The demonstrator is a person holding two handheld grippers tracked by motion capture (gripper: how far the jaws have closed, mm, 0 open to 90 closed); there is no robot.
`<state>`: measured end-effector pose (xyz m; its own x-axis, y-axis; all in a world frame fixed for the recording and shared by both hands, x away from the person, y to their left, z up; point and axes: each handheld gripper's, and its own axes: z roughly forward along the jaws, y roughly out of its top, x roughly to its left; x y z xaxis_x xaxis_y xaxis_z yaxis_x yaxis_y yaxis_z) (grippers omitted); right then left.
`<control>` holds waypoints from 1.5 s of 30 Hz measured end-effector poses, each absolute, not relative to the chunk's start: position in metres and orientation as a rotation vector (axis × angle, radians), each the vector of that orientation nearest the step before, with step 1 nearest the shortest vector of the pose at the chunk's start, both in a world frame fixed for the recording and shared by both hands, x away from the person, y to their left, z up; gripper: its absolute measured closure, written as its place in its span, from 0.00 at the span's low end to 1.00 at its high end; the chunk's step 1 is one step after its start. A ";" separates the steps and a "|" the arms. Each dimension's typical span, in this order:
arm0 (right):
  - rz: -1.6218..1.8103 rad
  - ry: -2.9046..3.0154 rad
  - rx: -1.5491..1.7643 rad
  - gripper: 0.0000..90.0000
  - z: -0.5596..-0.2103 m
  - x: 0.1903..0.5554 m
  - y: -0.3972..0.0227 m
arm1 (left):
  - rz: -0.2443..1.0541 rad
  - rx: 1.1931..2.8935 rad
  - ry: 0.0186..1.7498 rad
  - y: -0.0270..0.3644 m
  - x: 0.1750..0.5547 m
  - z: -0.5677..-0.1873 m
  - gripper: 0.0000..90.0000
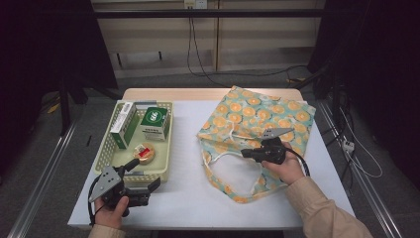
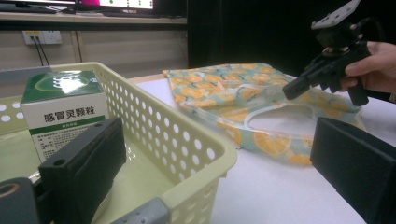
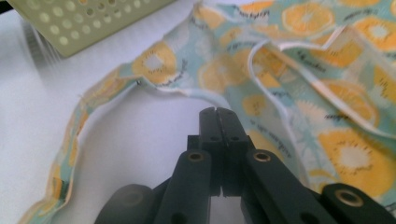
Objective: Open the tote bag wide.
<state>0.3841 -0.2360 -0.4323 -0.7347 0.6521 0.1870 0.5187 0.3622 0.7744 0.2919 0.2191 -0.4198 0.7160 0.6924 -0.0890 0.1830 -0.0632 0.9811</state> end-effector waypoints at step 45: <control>1.051 2.295 1.181 0.88 -0.464 0.419 -0.276 | 0.480 1.629 0.712 0.216 0.292 -0.421 0.04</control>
